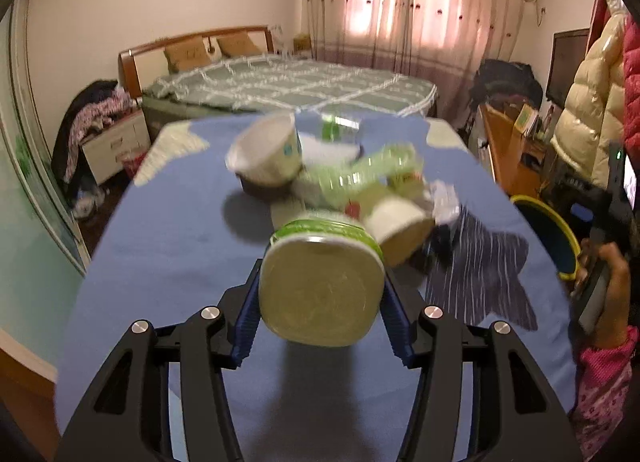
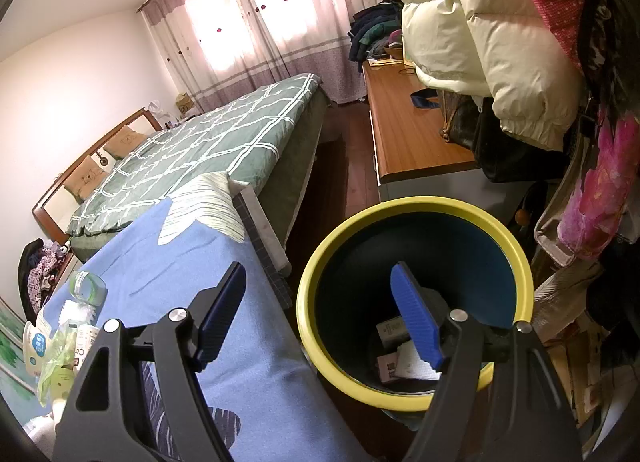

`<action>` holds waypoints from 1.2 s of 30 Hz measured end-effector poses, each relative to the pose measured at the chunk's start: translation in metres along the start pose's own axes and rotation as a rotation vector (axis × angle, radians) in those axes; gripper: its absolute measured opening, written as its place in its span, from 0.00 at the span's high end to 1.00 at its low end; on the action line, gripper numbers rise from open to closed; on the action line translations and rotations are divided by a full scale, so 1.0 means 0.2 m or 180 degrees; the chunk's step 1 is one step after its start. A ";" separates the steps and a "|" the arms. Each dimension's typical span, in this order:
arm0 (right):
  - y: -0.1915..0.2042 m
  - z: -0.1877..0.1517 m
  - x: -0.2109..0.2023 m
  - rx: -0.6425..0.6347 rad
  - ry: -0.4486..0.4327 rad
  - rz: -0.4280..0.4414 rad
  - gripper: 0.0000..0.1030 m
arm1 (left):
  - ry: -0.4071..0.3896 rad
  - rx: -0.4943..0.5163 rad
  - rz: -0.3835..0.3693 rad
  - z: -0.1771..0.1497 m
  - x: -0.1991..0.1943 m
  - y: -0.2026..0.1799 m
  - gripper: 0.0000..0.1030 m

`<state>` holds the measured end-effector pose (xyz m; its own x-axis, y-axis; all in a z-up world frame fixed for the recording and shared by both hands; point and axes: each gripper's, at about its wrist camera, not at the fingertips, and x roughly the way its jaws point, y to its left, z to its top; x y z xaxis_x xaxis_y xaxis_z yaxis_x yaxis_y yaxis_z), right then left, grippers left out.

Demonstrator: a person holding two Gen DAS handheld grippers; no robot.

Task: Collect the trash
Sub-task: 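Carry the bottle over the yellow bin and open the left gripper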

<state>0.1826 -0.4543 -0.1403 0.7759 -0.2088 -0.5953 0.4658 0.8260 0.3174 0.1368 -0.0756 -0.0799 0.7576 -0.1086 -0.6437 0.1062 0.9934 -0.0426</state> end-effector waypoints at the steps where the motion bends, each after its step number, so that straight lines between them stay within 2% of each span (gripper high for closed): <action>1: 0.00 0.00 0.00 0.0000 -0.0001 -0.0001 0.31 | -0.0028 -0.0001 -0.0002 0.02 -0.01 0.01 0.49; 7: 0.00 0.00 0.00 -0.0002 0.0002 0.0000 0.31 | -0.0143 0.0054 0.0000 0.18 0.01 0.02 0.49; 18: 0.00 0.00 0.00 0.0010 0.0023 0.0058 0.31 | -0.0194 0.0112 0.0059 0.34 0.10 0.02 0.50; 27: -0.01 0.02 -0.01 0.0016 0.0006 0.0128 0.30 | -0.0318 0.0182 0.0054 0.41 -0.04 0.00 0.50; 32: -0.06 0.03 -0.10 0.0048 -0.0017 0.0249 0.26 | -0.0372 0.0307 -0.0085 0.45 -0.15 -0.08 0.50; 36: -0.12 0.01 -0.20 -0.0048 -0.0135 0.0173 0.25 | -0.0459 0.0423 -0.0254 0.50 -0.23 -0.20 0.50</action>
<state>0.1411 -0.4666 -0.1225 0.8174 -0.1850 -0.5456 0.4161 0.8445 0.3370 0.1615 -0.1144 0.0287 0.8267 -0.2001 -0.5258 0.2463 0.9690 0.0184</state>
